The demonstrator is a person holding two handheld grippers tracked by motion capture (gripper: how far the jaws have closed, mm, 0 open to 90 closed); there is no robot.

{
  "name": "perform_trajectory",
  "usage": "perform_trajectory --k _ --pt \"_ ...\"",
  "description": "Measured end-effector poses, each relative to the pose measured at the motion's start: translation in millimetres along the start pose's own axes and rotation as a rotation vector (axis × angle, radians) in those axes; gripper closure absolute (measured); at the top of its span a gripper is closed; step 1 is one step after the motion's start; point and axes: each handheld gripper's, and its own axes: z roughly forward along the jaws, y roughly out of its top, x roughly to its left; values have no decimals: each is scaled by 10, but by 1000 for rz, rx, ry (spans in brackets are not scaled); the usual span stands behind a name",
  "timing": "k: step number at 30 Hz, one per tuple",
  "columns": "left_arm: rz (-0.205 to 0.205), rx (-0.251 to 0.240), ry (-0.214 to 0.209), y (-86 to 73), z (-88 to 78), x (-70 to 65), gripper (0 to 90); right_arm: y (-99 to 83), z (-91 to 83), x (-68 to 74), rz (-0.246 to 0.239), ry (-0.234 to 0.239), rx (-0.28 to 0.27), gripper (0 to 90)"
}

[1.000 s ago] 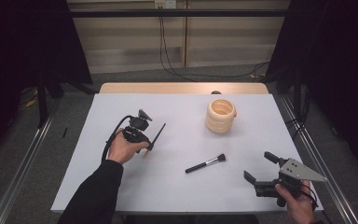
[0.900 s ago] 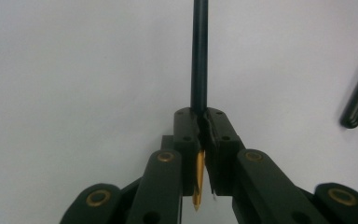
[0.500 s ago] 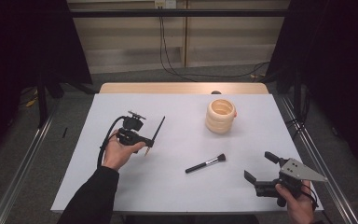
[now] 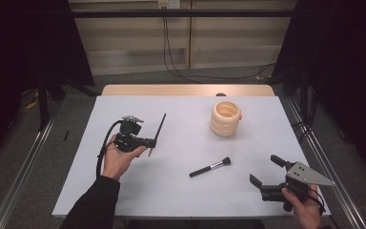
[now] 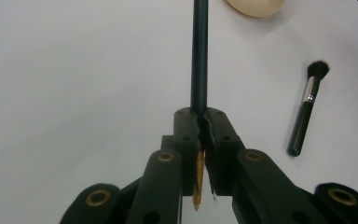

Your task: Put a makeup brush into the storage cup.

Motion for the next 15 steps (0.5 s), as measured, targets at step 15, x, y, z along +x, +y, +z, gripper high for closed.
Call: perform_trajectory --k 15 --pt "-28 -223 17 -107 -180 24 841 1 0 2 1 1 0 0"
